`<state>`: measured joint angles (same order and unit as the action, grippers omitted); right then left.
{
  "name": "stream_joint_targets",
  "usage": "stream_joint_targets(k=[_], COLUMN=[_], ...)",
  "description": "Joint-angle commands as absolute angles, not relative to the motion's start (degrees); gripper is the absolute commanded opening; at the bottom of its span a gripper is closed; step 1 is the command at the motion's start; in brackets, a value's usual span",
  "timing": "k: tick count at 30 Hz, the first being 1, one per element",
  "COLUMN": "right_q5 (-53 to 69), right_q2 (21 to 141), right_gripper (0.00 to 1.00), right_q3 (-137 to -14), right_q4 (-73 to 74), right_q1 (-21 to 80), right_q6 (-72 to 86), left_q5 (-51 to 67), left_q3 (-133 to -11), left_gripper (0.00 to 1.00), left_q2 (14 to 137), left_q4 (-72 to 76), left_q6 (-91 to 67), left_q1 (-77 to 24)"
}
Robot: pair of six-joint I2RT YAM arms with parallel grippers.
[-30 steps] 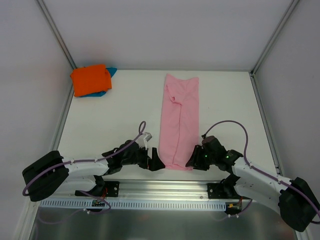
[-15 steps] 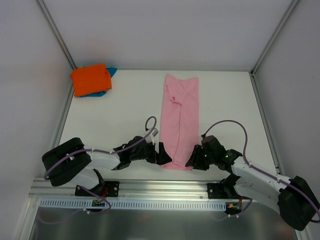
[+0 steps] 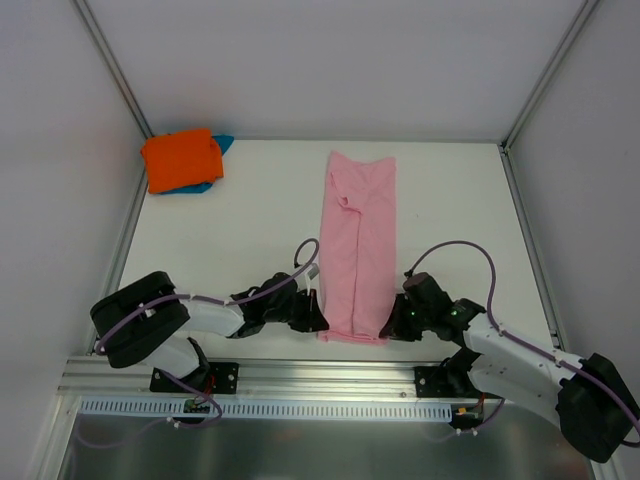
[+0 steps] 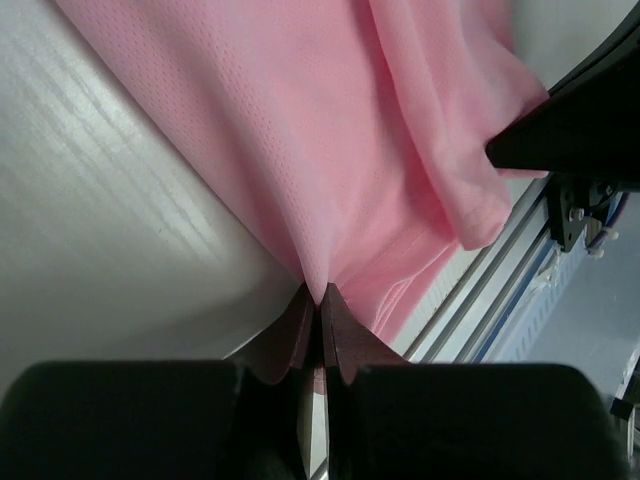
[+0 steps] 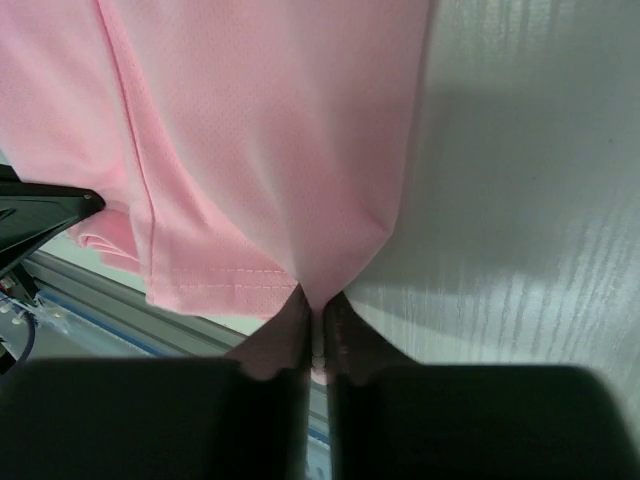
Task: Fold and stack the t-shirts
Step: Grab the bottom of the folded rectangular tshirt with both arms
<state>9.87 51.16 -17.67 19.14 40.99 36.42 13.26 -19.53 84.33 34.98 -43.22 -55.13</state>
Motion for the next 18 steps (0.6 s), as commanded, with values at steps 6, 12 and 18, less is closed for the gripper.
stream_joint_targets(k=[6, 12, 18], right_q5=[6.42, 6.76, 6.94], right_q2=[48.87, 47.55, 45.79], right_gripper=[0.00, 0.00, 0.00], right_q3=[-16.88, -16.17, -15.56], right_q4=[23.29, 23.82, 24.61], right_q1=[41.31, 41.31, 41.31], right_q6=[35.86, 36.39, 36.83], left_q5=[12.83, 14.67, 16.08], left_q3=[-19.87, -19.34, -19.51], left_gripper=[0.00, 0.00, 0.00], left_q2=[78.40, 80.68, 84.28], left_q4=[23.11, 26.53, 29.88], left_q6=[-39.81, -41.57, -42.98], left_q1=[-55.46, -55.46, -55.99])
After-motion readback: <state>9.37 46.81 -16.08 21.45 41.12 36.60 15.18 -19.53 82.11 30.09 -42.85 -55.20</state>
